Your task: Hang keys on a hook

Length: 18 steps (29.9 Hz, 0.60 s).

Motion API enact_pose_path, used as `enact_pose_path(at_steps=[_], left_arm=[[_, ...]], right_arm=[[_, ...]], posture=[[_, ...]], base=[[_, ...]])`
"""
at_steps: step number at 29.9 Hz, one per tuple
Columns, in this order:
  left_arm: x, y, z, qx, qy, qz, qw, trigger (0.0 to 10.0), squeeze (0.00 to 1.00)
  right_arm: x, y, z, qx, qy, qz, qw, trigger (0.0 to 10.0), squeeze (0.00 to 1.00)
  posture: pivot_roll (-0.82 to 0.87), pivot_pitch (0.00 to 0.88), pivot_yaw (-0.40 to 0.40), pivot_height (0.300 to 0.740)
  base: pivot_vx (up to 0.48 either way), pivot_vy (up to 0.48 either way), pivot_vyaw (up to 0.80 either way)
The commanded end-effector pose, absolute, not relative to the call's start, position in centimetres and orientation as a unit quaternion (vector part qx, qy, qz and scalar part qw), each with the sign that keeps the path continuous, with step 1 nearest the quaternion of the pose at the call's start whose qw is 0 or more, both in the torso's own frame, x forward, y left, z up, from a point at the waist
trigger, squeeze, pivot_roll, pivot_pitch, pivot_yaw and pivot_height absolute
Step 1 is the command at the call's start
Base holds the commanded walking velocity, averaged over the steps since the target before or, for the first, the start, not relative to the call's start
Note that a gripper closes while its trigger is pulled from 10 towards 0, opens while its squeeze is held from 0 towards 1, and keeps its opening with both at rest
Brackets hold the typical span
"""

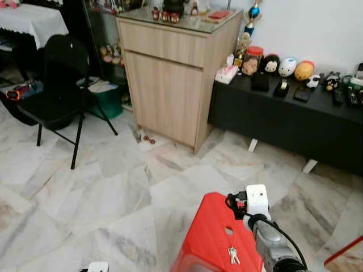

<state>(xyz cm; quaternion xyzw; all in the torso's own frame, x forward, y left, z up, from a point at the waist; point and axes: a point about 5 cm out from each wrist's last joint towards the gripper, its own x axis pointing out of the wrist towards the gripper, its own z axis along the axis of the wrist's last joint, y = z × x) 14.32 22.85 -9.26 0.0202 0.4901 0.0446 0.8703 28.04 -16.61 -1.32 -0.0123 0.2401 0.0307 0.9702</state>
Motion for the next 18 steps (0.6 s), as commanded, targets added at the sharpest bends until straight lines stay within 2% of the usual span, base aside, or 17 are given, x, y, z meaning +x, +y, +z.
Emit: enact_pose_path(at_steps=[1, 11, 18], left_arm=[[13.80, 22.71, -9.52, 0.017, 0.502, 0.046, 0.864, 10.0, 0.00], [13.73, 22.63, -9.57, 0.017, 0.504, 0.044, 0.862, 10.0, 0.00], [13.73, 22.46, -9.61, 0.017, 0.504, 0.042, 0.862, 10.0, 0.00]], right_arm=[[28.33, -16.55, -1.17, -0.008, 0.243, 0.032, 0.969, 10.0, 0.00], [27.84, -16.31, -1.89, -0.014, 0.275, 0.040, 0.960, 10.0, 0.00], [27.78, -16.11, -1.92, -0.011, 0.274, 0.045, 0.961, 10.0, 0.00]], posture=[[0.04, 0.024, -0.066, 0.675], [0.04, 0.027, -0.067, 0.675], [0.04, 0.029, -0.063, 0.635]], base=[[0.000, 0.000, 0.00], [0.000, 0.000, 0.00], [0.000, 0.000, 0.00]])
